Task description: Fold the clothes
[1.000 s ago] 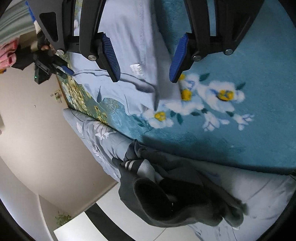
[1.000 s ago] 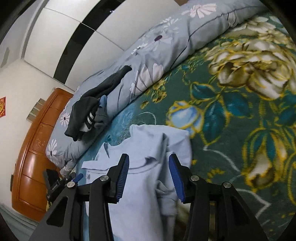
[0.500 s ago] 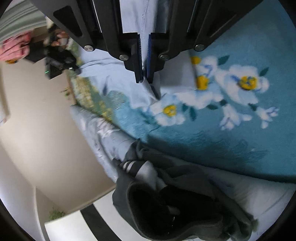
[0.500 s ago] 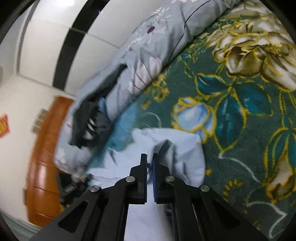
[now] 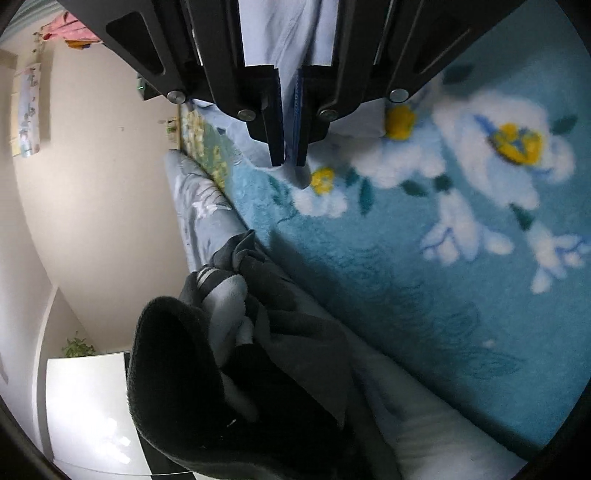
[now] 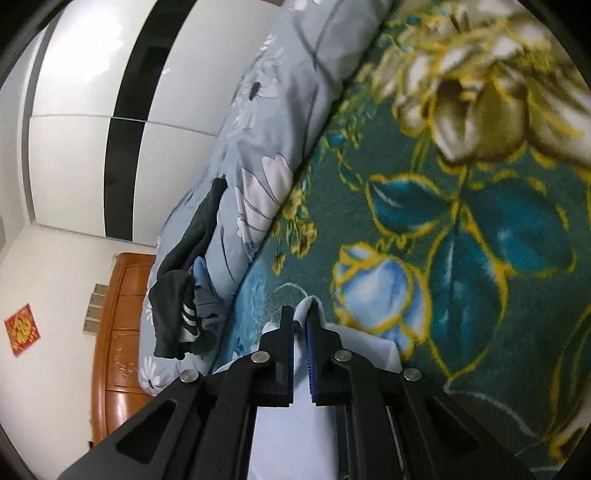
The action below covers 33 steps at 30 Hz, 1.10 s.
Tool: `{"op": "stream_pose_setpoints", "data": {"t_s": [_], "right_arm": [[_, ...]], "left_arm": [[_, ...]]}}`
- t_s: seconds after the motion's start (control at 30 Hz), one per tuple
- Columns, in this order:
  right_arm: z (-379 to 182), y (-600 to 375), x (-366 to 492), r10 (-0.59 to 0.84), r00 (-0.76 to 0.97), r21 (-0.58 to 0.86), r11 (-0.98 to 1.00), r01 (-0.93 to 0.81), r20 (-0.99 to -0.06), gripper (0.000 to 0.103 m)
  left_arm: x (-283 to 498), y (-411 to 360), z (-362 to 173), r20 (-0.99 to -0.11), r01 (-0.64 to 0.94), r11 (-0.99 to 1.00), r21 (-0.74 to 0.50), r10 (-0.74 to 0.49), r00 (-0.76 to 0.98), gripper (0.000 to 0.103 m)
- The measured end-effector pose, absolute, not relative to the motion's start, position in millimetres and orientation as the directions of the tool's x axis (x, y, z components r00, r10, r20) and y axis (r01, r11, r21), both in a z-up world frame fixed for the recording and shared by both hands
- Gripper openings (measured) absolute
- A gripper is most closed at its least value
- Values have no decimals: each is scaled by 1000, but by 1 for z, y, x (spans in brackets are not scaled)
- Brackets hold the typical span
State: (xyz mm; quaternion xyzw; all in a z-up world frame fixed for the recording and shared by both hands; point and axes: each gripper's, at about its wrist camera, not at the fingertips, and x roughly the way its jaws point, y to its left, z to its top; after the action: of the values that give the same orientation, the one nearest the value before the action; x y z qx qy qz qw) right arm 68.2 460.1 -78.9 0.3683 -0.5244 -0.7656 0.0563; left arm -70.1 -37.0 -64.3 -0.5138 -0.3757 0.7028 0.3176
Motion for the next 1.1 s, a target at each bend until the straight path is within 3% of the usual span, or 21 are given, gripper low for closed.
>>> {"op": "stream_pose_setpoints", "data": {"t_s": [0.1, 0.2, 0.23, 0.5, 0.8, 0.83, 0.87, 0.93, 0.97, 1.1], "right_arm": [[-68, 458, 74, -458, -720, 817, -512, -266, -522, 8], [-55, 457, 85, -421, -721, 768, -594, -240, -551, 29], [-51, 458, 91, -413, -725, 758, -610, -229, -551, 34], [-50, 437, 161, -447, -698, 727, -669, -154, -559, 34], [-69, 385, 218, -501, -610, 683, -725, -91, -614, 34], [-69, 382, 221, -495, -606, 672, -735, -89, -622, 31], [-69, 379, 223, -492, -605, 667, -740, -87, -625, 20], [-67, 376, 226, -494, -608, 670, -737, -87, -622, 5], [-65, 375, 227, -492, -613, 673, -735, -87, -618, 3], [-45, 379, 236, -491, -665, 700, -711, -66, -562, 2]], "left_arm": [[-52, -42, -54, -505, -113, -549, -828, 819, -272, 16], [-35, -46, -43, -526, -166, -579, -798, 805, -276, 37], [-29, -48, -40, -533, -183, -588, -788, 800, -278, 39], [39, -50, -47, -616, -304, -653, -694, 757, -218, 39], [84, -54, -54, -613, -347, -629, -695, 771, -172, 36], [87, -52, -53, -612, -354, -628, -693, 772, -171, 34], [89, -51, -54, -613, -356, -630, -690, 770, -174, 32], [92, -54, -54, -623, -354, -646, -677, 758, -192, 13], [93, -56, -53, -620, -350, -646, -679, 759, -198, 5], [105, -72, -38, -567, -359, -603, -712, 796, -213, 2]]}}
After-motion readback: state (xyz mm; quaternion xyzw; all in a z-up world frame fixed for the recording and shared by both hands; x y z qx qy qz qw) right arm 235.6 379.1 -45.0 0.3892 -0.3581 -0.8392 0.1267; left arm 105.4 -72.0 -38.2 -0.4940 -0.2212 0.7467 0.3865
